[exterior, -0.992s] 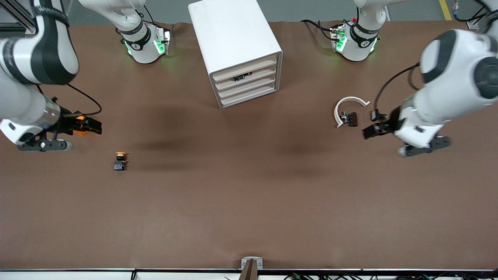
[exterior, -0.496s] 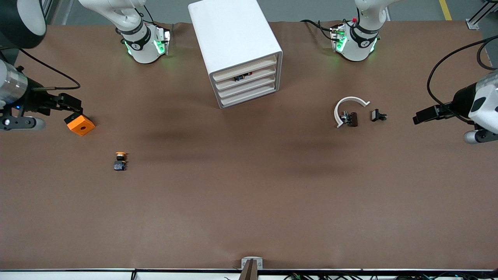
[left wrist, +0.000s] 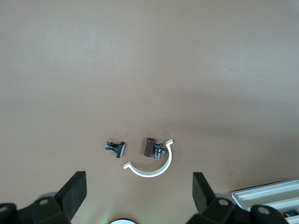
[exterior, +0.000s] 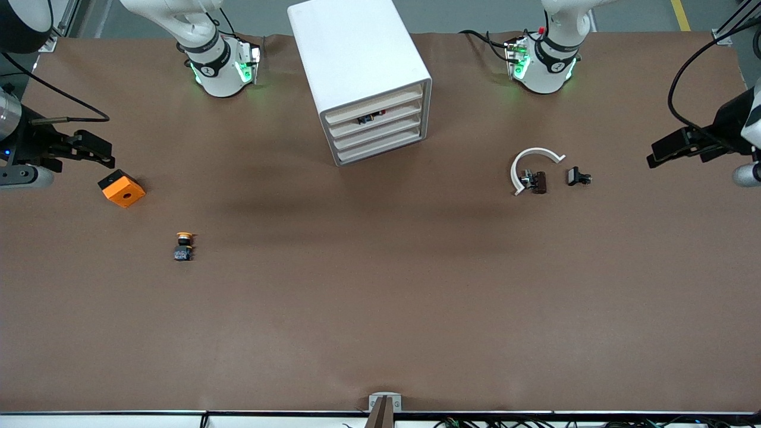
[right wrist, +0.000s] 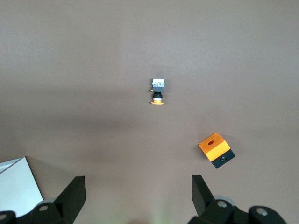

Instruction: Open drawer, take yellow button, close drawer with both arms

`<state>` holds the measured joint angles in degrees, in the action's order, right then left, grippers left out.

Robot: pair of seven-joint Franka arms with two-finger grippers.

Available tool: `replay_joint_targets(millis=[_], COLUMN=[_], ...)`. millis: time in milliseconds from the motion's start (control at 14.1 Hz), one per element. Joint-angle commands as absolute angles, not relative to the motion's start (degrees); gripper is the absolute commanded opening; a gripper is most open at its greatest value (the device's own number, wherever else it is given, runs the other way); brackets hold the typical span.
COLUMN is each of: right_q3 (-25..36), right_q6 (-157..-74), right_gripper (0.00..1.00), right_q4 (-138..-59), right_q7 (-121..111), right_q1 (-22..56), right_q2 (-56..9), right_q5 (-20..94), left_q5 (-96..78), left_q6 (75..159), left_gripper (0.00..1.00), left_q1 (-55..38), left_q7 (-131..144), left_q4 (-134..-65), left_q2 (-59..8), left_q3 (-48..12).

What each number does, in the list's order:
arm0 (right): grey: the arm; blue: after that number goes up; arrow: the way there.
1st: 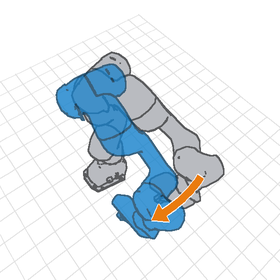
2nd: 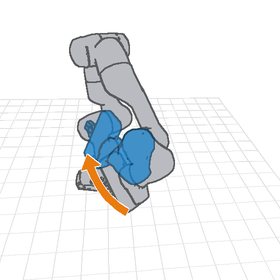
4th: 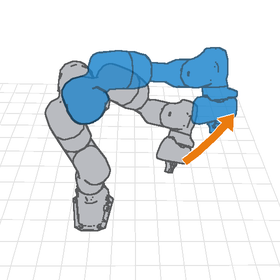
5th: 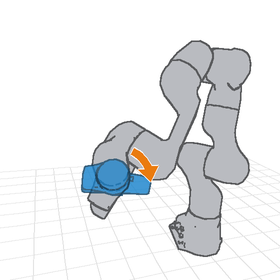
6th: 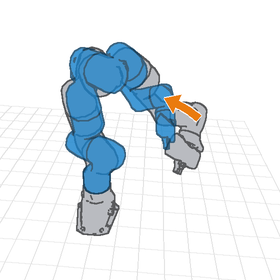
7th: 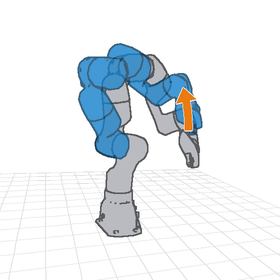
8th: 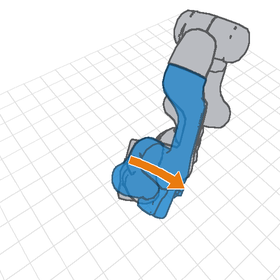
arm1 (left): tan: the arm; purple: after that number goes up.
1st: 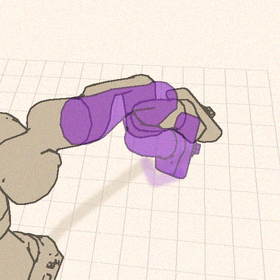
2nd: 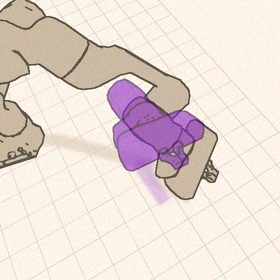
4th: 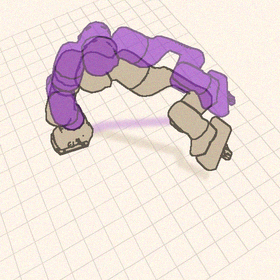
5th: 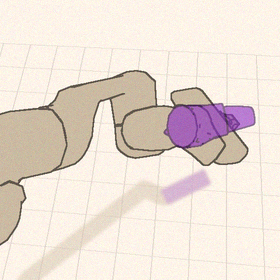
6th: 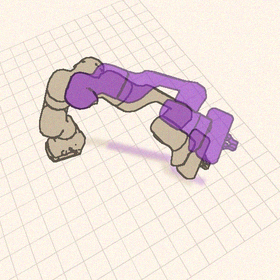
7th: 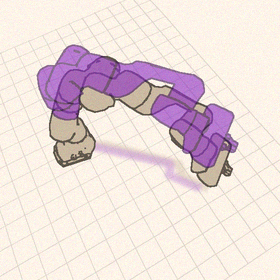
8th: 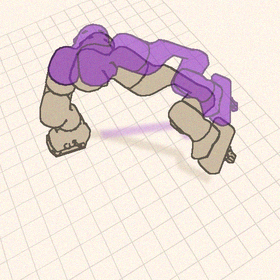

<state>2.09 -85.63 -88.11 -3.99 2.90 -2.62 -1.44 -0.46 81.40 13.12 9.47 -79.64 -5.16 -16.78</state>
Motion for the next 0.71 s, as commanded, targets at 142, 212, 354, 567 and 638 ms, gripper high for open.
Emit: replay_joint_targets(millis=[142,212,354,567,638], right_q3=[2.0,2.0,2.2,2.2,2.3], right_q6=[-84.8,-84.6,-84.6,-84.6,-84.7], right_gripper=[1.00,1.00,1.00,1.00,1.00], right_q4=[-85.8,-85.8,-85.2,-84.6,-84.4], right_q7=[-2.1,0.4,1.2,1.3,1.7], right_q1=[2.9,2.9,2.7,2.8,2.6], right_q2=[-2.5,-2.4,-2.5,-2.5,-2.7], right_q5=[-1.8,-1.8,-1.8,-1.8,-1.7], left_q5=[-0.6,-0.9,-1.0,-1.0,-1.0], left_q6=[79.5,79.5,79.6,79.8,79.9], left_gripper=[1.00,1.00,1.00,1.00,1.00], left_q1=[3.7,2.9,2.9,2.8,2.8], left_q7=[1.3,1.3,1.3,1.4,1.4], left_q4=[-82.8,-83.4,-85.3,-88.5,-89.5], left_q2=[-1.1,-0.4,1.5,4.4,5.4], left_q3=[-4.7,-4.0,-4.0,-4.0,-3.9])
